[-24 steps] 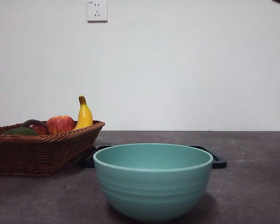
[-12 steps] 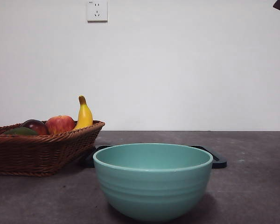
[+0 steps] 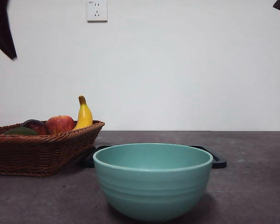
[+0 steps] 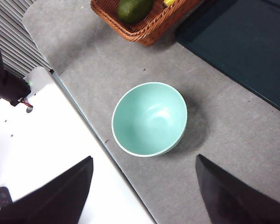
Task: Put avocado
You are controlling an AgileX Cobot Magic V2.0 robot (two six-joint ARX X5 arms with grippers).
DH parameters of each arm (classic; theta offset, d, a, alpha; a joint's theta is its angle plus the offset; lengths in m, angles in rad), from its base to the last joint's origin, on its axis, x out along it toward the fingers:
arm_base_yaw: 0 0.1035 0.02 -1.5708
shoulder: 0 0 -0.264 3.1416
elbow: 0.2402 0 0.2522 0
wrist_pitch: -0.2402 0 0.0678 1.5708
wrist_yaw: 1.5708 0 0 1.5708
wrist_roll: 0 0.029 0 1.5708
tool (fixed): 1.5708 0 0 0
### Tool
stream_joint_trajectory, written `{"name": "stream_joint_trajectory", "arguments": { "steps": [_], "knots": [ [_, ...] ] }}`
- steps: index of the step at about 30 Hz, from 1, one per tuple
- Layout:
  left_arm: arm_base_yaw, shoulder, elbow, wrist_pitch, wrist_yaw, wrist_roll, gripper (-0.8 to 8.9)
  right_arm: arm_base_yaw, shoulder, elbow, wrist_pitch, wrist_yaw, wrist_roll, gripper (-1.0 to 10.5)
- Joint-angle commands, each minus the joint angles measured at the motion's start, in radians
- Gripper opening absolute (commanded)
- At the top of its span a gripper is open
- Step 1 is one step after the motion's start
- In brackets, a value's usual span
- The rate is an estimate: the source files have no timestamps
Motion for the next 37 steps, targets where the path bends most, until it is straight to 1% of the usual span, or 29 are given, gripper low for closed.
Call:
{"name": "stream_joint_trajectory", "arguments": {
  "steps": [1,6,10,20,28,30,32,34,35,37],
  "knots": [
    [-0.021,0.087,0.039,0.025,-0.055,0.024,3.77,0.007,0.008,0.019,0.003,-0.002,0.008,3.5],
    [-0.05,0.219,0.063,0.07,-0.119,0.049,3.77,0.007,0.008,0.019,0.003,-0.002,0.008,3.5],
    [-0.064,0.307,0.063,0.103,-0.16,0.053,3.78,0.007,0.008,0.019,0.003,-0.002,0.008,3.5],
    [-0.065,0.463,0.063,0.182,-0.167,0.055,3.78,0.007,0.008,0.019,0.003,-0.002,0.008,3.5],
    [-0.066,0.523,0.063,0.201,-0.167,0.054,3.71,0.007,0.008,0.019,0.003,-0.002,0.008,3.5],
    [-0.066,0.523,0.063,0.207,-0.167,0.054,3.53,0.007,0.008,0.019,0.003,-0.002,0.008,3.5],
    [-0.065,0.523,0.063,0.209,-0.167,0.054,2.77,0.007,0.008,0.019,0.004,-0.002,0.008,3.5],
    [-0.066,0.523,0.063,0.206,-0.167,0.054,2.28,0.007,0.008,0.019,0.004,-0.002,0.008,3.5],
    [-0.066,0.523,0.063,0.205,-0.166,0.053,2.11,0.007,0.008,0.019,0.004,-0.002,0.008,3.5],
    [-0.066,0.523,0.063,0.201,-0.165,0.049,2.11,0.007,0.008,0.019,0.004,-0.002,0.008,3.5]
  ]
}}
